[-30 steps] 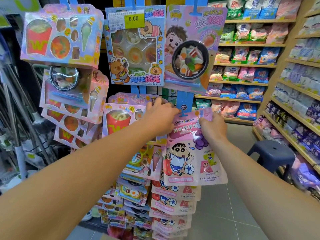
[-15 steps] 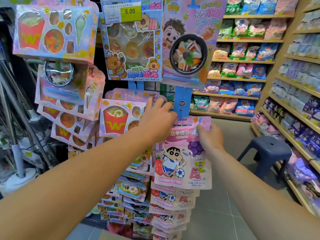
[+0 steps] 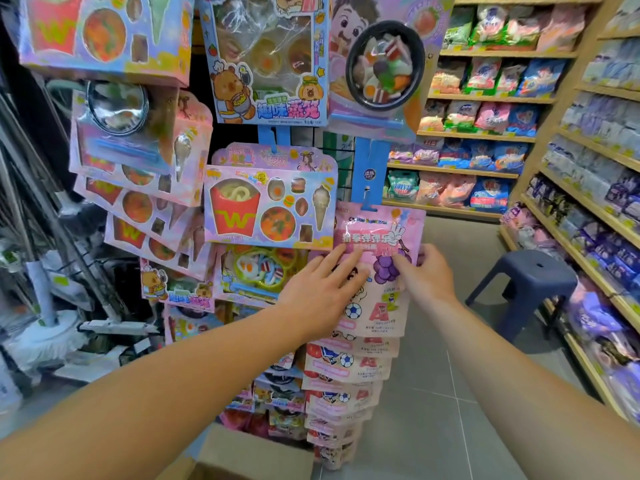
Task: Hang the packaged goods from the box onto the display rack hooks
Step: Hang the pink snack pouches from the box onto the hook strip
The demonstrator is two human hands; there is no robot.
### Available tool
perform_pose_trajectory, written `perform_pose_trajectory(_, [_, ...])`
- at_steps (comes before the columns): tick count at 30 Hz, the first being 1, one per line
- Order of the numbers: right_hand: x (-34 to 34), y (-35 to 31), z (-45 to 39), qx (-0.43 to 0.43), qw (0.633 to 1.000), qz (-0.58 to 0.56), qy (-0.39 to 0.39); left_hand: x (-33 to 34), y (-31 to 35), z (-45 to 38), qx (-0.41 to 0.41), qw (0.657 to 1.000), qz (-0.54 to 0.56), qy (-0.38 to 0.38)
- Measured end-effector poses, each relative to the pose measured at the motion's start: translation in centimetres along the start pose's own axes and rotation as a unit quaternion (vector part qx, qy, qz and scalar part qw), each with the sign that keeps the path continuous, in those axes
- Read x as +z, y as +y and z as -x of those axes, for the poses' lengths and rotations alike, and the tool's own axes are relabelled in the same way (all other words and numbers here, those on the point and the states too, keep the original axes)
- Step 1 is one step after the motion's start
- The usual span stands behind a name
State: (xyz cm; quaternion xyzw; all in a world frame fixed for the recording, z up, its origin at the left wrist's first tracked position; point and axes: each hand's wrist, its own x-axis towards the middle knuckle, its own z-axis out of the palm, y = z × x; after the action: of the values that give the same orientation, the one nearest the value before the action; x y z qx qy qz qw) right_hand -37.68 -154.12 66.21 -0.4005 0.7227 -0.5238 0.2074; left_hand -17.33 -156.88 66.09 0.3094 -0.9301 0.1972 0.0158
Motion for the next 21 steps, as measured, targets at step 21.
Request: perform_pose_trajectory(21, [0.5, 3.9, 5.4, 0.067, 0.989, -0.006, -0.132, 2.8, 2.8, 4.3, -0.278, 0.815, 0.508, -0.009])
